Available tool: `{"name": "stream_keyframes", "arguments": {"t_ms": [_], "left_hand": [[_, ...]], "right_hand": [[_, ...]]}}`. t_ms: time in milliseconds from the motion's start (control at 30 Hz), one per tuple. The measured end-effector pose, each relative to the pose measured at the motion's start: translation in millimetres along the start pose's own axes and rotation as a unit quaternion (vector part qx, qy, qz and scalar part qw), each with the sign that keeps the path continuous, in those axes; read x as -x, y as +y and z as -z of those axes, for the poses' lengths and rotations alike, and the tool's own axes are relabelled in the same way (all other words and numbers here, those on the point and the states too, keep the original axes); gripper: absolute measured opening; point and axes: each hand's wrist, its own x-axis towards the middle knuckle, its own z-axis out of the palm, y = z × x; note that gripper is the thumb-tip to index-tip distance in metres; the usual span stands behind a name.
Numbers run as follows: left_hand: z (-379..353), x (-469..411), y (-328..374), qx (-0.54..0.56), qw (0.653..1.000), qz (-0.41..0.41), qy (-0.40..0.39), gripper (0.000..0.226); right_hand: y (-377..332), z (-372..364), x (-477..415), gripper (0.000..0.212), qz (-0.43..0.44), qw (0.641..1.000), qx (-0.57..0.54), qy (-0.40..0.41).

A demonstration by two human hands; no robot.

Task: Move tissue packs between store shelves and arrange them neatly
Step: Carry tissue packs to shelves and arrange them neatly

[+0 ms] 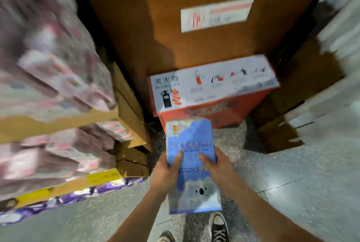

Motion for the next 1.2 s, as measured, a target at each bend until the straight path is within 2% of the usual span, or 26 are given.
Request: {"name": "stream_keyframes", "arguments": {"t_ms": [67,200,300,400,500,567,667,867,1100,1200], "left_hand": [[25,52,42,0.033,0.999,-0.013,0.017,0.058],[69,146,123,0.065,0.996,-0.054,0.042,0.041],[95,204,167,0.096,0.990,-0.070,0.071,0.028],[117,250,188,0.105,0.984,-0.094,0.113,0.027],[140,280,193,0.124,0.976,-0.095,0.149,0.036],[158,298,187,0.144,0.965,-0.102,0.194,0.039],[185,330,173,0.169,0.944,-0.099,0.264,0.033],[258,410,104,0.205,0.911,-0.074,0.351,0.034],[372,546,-10,0.214,0.852,-0.027,0.477,0.029],[438,616,-53,0.176,0.828,-0.020,0.533,0.046]], "right_hand": [[-53,16,47,0.038,0.013,1.000,0.012,-0.010],[-147,43,130,0.017,0.055,0.997,0.029,-0.046],[-201,54,174,0.016,0.090,0.991,0.044,-0.084],[-239,55,208,0.022,0.109,0.985,0.026,-0.129],[-265,46,228,0.025,0.147,0.974,0.036,-0.168],[-280,27,240,0.020,0.176,0.964,0.045,-0.192],[-297,-8,262,0.020,0.197,0.950,0.067,-0.233],[-305,-107,336,0.016,0.237,0.907,0.115,-0.329],[-288,-264,481,0.020,0.282,0.844,0.123,-0.439],[-286,-337,552,0.017,0.287,0.814,0.113,-0.493]]}}
